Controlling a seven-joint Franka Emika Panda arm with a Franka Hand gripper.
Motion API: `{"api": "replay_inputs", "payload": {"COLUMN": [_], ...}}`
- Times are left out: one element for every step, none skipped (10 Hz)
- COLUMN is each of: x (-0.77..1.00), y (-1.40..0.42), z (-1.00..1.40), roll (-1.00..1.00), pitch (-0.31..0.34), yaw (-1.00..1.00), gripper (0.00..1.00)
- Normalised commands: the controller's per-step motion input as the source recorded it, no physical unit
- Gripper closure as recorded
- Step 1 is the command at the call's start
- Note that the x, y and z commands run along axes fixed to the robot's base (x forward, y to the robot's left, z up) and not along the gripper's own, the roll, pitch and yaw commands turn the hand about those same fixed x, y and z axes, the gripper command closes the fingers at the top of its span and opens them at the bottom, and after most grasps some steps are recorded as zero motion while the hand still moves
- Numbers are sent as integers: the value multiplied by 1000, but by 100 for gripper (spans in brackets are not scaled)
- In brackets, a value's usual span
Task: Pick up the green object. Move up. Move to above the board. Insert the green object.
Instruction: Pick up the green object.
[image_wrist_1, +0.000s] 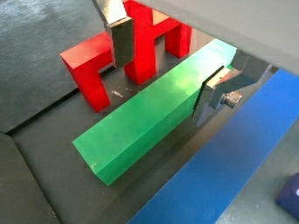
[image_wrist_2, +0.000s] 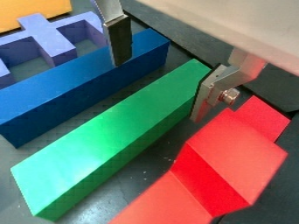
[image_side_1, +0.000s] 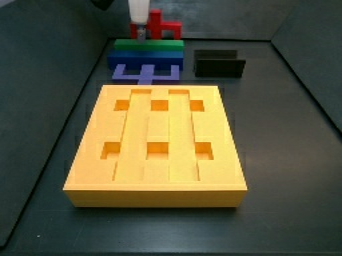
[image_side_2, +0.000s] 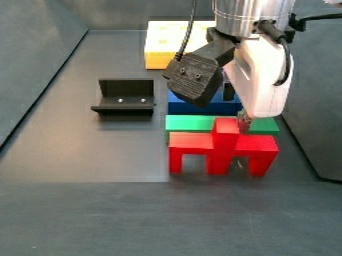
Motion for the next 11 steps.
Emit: {"api": "replay_inputs", "payload": {"x": [-100, -191, -211, -217, -120, 0, 100, 11, 54, 0, 0], "y": [0, 17, 11, 14, 57, 77, 111, 80, 0, 0, 0], "z": [-183, -177, -174, -140, -123, -151, -174, -191, -189, -191, -169], "roll": [36, 31, 30, 17, 9, 26, 39, 76, 69, 34, 17], "pitch": [-3, -30, -39, -39, -17, 0, 0, 0, 0, 0, 0], "yaw": [-131, -37, -34, -40, -34, -60, -94, -89, -111, -163, -157], "gripper": [0, 0, 0, 0, 0, 0, 0, 0, 0, 0, 0]}}
